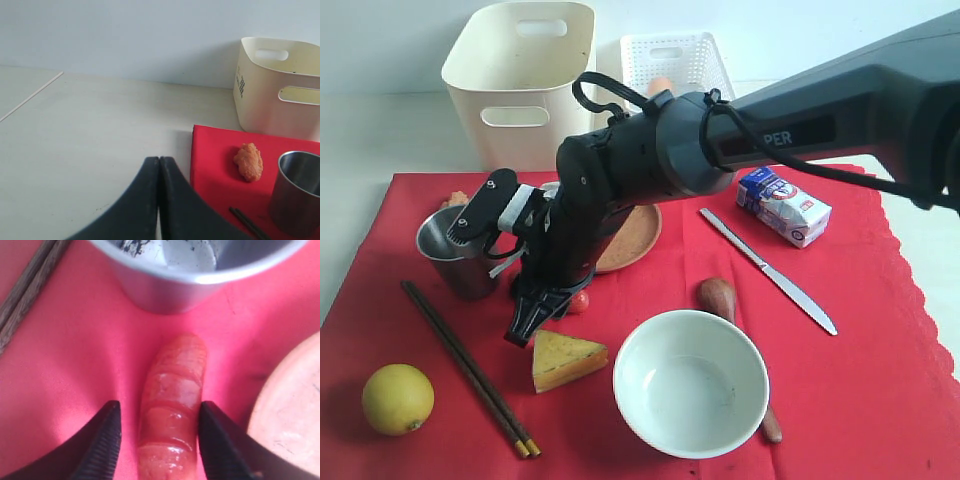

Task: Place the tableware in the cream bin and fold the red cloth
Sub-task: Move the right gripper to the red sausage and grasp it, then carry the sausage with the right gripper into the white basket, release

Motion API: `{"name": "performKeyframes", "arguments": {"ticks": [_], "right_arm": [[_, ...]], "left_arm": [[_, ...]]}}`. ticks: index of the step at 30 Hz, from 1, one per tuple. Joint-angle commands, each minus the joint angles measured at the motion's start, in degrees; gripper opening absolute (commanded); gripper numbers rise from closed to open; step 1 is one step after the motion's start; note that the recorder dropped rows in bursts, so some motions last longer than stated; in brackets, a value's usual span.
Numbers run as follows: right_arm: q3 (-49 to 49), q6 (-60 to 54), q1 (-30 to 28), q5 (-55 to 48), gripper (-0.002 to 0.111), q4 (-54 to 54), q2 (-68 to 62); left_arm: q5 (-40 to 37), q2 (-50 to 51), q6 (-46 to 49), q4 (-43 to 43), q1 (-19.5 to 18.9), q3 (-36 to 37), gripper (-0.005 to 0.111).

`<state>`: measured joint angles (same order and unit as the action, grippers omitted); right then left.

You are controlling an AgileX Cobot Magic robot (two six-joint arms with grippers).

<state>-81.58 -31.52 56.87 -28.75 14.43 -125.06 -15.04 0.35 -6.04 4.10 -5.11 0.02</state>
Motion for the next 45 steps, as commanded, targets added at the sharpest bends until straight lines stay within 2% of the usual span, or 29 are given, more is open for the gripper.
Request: {"name": "performKeyframes", "arguments": {"ticks": [1,14,17,22,26,36,45], "right_arm": [[-0.5,0.2,0.0,0.0,0.040,-1.5,0.1],[-0.5,0.3,0.0,0.1,0.027,-2.1,0.1],[-0.5,1.1,0.0,0.1,0.020,-2.1,0.1],[-0.5,2.4,0.0,0.1,0.000,-2.1,0.7],[-0.5,3.0,0.0,-0.2,0.000,-3.6,2.0],[-0.5,15.9,0.0,-6.6,0.000,-21.2,6.0],[-0.5,33.7,-1.6,-8.7,0.000,-38.7,9.0]], "left_arm": [[0.3,-0.3,0.0,-0.2,-0.2,0.0,0.001],[0.3,-0.3,0.0,-0.2,-0.2,0.0,0.001],[0.3,-0.3,0.0,-0.2,-0.2,0.0,0.001],[0.3,-0.3,0.0,-0.2,-0.2,0.0,0.001],[0.3,-0.3,0.0,-0.2,-0.2,0.0,0.001],[0.3,-0.3,0.0,-0.2,-0.2,0.0,0.001],[0.3,-0.3,0.0,-0.2,-0.2,0.0,0.001]]}}
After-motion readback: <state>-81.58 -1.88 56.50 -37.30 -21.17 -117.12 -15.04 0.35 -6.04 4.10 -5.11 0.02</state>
